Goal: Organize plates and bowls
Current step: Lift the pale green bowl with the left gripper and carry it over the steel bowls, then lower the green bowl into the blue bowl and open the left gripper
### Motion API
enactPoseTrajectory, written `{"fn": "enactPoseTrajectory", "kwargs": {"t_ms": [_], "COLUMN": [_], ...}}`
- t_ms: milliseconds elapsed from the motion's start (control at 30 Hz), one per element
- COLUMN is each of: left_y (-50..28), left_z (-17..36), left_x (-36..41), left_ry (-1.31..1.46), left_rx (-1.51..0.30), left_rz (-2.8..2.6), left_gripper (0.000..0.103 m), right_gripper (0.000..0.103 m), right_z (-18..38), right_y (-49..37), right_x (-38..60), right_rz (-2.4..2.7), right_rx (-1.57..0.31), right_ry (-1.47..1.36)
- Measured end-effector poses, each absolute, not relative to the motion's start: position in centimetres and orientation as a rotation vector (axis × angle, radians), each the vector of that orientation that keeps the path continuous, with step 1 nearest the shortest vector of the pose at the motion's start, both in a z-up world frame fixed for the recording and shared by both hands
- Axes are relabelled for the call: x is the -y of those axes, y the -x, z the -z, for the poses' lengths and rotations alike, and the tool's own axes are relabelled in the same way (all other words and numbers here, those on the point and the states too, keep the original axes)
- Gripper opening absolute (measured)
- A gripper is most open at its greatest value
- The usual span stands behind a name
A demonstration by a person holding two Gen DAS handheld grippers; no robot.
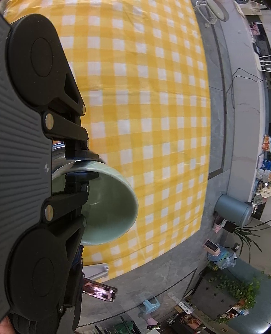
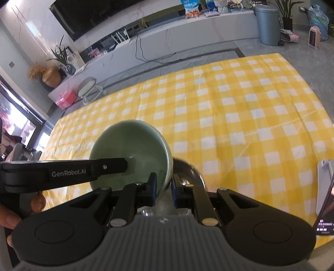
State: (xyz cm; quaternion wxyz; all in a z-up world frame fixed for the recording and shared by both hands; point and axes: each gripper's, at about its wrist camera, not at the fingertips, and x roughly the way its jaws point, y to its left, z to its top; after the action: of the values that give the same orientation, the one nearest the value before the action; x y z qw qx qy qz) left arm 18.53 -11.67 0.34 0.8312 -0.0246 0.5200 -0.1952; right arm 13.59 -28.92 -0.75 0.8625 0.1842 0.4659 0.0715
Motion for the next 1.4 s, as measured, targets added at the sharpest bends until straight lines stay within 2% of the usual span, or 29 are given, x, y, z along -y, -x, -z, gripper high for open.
{"fn": "enactPoseTrajectory", "kwargs": {"t_ms": [700, 1133, 1400], "left_y": [-18.6, -19.6, -19.2], "left_z": [4.4, 3.8, 3.0], "left_x": [14.5, 14.3, 13.4], "left_ry": [-0.084, -0.136, -0.121], "left_rx": [-1.275, -1.271, -1.222], "left_rz": [0.45, 0.445, 0.478], "left_gripper": [0.011, 0.011, 0.011], "right_gripper": [0.008, 0.006, 0.008], "right_z": [3.7, 4.7, 3.9], "right_y": [-14.0, -15.4, -14.9], "right_x": [28.7, 27.1, 25.6], "right_rz": [-0.115, -0.094, -0.077], "right_rx": [-1.135, -1.16, -1.105], "right_ry": [-0.26, -0.127, 0.028]}}
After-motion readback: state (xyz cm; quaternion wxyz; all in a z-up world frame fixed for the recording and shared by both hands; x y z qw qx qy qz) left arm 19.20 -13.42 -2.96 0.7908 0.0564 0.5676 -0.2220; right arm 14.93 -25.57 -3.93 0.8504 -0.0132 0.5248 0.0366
